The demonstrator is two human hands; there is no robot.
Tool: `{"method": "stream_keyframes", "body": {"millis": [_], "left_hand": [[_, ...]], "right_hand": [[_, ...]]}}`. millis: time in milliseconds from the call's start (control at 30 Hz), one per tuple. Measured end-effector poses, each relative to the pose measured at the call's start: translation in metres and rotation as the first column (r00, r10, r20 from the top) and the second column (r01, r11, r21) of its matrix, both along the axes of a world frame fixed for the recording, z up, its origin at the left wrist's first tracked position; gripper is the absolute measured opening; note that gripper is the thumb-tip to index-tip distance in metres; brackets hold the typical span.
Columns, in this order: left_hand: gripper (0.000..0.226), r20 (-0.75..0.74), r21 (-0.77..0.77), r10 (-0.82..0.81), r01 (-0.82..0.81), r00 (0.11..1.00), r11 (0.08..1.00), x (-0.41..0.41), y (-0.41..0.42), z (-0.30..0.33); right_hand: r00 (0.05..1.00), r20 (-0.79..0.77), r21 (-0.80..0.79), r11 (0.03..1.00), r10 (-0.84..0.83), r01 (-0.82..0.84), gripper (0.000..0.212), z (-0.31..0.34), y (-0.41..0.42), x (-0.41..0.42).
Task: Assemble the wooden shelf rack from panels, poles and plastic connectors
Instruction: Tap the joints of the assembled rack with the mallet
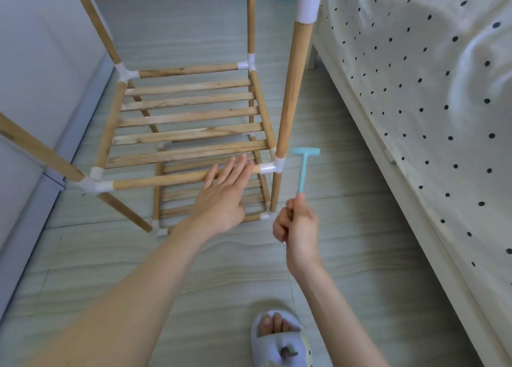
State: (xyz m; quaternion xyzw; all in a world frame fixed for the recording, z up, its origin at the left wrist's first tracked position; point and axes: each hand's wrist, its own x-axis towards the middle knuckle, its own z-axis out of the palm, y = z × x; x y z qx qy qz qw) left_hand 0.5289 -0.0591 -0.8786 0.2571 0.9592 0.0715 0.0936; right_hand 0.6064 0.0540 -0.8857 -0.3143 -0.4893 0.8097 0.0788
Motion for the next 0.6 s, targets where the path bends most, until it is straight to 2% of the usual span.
{"method": "stream_keyframes", "body": {"millis": [67,167,233,333,467,600], "left_hand": [[0.08,0.003,0.017,-0.035,0.035,0.999,0.999,-0.005,-0.005,0.002],[0.063,-0.053,0.052,-0.075,0.077,0.996,0.996,-0.015,-0.024,0.005],[0.053,-0.119,0.005,0.045,-0.045,0.992,0.999,-0.021,-0.047,0.005],[0.057,-0.162,-0.14,0.269,-0.292,0.949,0.946,-0.021,-0.074,0.005],[0.058,-0.28,-0.303,0.261,-0.343,0.924,0.889,-0.013,-0.058,0.01],[0.057,-0.343,-0.359,0.226,-0.35,0.911,0.865,0.011,-0.028,0.015]], "right_hand": [[0.999,-0.017,-0.028,0.999,-0.034,0.033,0.037,0.0,0.007,0.0],[0.991,-0.011,0.0,0.991,0.136,-0.136,0.038,-0.004,0.008,0.008],[0.999,-0.008,-0.033,0.998,0.05,-0.05,0.038,-0.009,0.017,0.015],[0.998,0.013,-0.04,0.998,-0.056,0.057,0.037,-0.015,0.032,0.021],[0.999,0.037,0.061,0.998,-0.021,0.019,0.039,-0.02,0.025,0.025],[0.999,0.006,0.117,0.992,-0.045,0.044,0.039,-0.019,0.021,0.021]]}}
